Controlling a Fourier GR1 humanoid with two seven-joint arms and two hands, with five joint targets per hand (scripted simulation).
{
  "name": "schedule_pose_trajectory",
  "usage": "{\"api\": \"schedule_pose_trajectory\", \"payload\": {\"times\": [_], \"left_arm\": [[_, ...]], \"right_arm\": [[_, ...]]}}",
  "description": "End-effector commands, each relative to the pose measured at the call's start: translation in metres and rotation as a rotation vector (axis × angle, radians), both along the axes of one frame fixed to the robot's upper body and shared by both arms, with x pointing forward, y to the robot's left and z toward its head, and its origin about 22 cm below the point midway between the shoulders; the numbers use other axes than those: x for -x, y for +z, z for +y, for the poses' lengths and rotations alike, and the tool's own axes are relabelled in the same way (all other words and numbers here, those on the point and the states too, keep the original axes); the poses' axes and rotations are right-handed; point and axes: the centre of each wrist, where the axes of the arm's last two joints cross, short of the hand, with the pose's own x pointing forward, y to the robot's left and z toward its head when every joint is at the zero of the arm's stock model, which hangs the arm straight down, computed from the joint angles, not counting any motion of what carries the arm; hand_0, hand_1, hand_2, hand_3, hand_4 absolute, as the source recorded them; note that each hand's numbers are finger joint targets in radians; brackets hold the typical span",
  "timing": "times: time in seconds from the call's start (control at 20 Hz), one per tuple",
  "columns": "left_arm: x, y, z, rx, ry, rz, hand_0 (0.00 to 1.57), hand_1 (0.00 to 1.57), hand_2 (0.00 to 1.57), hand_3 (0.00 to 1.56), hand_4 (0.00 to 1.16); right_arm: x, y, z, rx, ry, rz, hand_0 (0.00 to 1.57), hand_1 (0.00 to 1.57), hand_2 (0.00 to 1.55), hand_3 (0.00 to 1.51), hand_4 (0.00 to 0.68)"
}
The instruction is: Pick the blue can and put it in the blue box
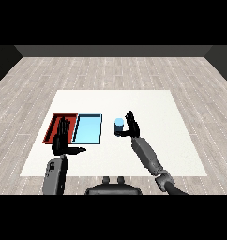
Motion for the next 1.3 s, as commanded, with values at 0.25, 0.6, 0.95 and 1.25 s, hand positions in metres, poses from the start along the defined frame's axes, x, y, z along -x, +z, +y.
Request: {"api": "schedule_pose_trajectory", "payload": {"times": [0.25,0.6,0.95,1.25], "left_arm": [[0.008,-0.005,0.016,0.002,0.009,-0.005,0.00,0.00,0.00,0.00,0.00],[-0.005,-0.003,-0.005,0.016,0.017,-0.009,0.00,0.00,0.00,0.00,0.00],[-0.006,-0.005,0.012,0.012,0.009,0.019,0.00,0.00,0.00,0.00,0.00],[-0.009,-0.006,0.005,0.024,0.025,-0.001,0.00,0.00,0.00,0.00,0.00]], "right_arm": [[-0.014,-0.005,0.008,-0.019,0.002,0.017,0.00,0.00,0.00,0.00,0.000],[-0.016,-0.015,0.013,-0.011,0.017,0.056,0.00,0.00,0.00,0.00,0.000],[-0.009,-0.012,0.029,-0.011,0.050,0.071,0.00,0.00,0.00,0.00,0.000],[-0.028,-0.007,0.018,-0.011,0.060,0.089,0.00,0.00,0.00,0.00,0.000]]}}
